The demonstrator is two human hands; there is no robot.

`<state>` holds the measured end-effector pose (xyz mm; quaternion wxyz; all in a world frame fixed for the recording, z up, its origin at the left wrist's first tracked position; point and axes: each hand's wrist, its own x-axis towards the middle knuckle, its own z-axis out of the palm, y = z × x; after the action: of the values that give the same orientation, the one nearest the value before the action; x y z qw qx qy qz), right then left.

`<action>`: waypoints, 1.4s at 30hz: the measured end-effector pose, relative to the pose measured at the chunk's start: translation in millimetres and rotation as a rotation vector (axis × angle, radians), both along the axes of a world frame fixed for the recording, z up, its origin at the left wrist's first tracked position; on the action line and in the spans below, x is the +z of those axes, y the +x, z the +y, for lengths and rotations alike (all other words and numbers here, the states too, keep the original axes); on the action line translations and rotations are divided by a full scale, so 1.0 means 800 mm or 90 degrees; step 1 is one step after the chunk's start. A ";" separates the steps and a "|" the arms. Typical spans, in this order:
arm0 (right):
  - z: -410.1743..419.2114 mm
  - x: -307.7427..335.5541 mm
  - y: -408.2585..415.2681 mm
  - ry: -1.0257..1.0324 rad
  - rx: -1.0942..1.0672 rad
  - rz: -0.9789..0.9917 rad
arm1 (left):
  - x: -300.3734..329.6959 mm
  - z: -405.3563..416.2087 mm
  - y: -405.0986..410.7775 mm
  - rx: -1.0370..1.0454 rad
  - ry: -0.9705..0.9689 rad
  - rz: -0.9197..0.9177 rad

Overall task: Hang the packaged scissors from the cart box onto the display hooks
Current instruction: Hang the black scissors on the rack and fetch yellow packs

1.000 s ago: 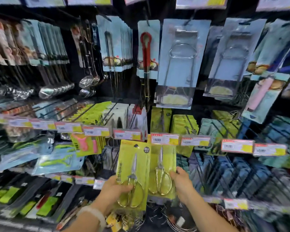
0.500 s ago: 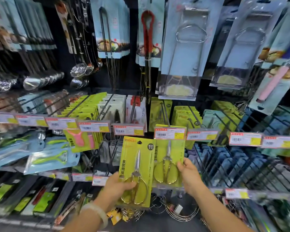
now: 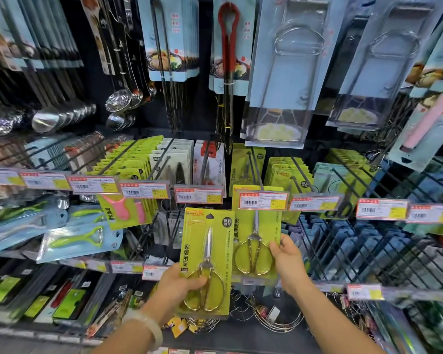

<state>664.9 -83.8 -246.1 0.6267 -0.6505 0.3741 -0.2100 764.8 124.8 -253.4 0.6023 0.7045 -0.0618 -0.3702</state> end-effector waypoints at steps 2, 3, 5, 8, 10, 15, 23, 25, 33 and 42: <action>0.001 0.006 0.003 -0.005 0.005 -0.001 | -0.006 0.004 0.005 0.003 -0.004 0.008; 0.000 0.005 0.004 -0.007 0.005 0.003 | -0.010 0.005 0.007 0.002 0.000 0.014; 0.000 0.005 0.006 -0.010 0.013 0.007 | -0.014 0.007 0.012 0.002 -0.015 0.033; 0.000 0.005 0.006 -0.013 0.025 0.031 | -0.011 0.010 0.010 0.000 -0.031 0.019; 0.000 0.004 0.007 -0.016 0.025 0.042 | -0.012 0.010 0.010 0.027 -0.025 0.031; -0.001 -0.011 0.006 -0.004 0.008 0.037 | -0.013 0.008 0.005 0.019 0.011 0.025; -0.010 -0.017 0.022 0.014 -0.011 0.048 | -0.013 0.003 0.005 0.011 0.027 0.022; -0.014 -0.010 0.029 -0.006 -0.021 0.052 | -0.019 0.003 0.005 0.014 0.029 0.016; -0.038 0.017 0.053 0.003 -0.006 0.108 | -0.052 -0.001 0.014 0.020 0.025 0.029; -0.021 -0.007 0.021 0.028 0.188 0.171 | -0.002 -0.038 -0.024 0.008 0.016 0.042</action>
<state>682.0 -100.3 -252.0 0.6095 -0.7065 0.3592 -0.0186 745.7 94.1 -255.1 0.5975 0.6997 -0.0328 -0.3903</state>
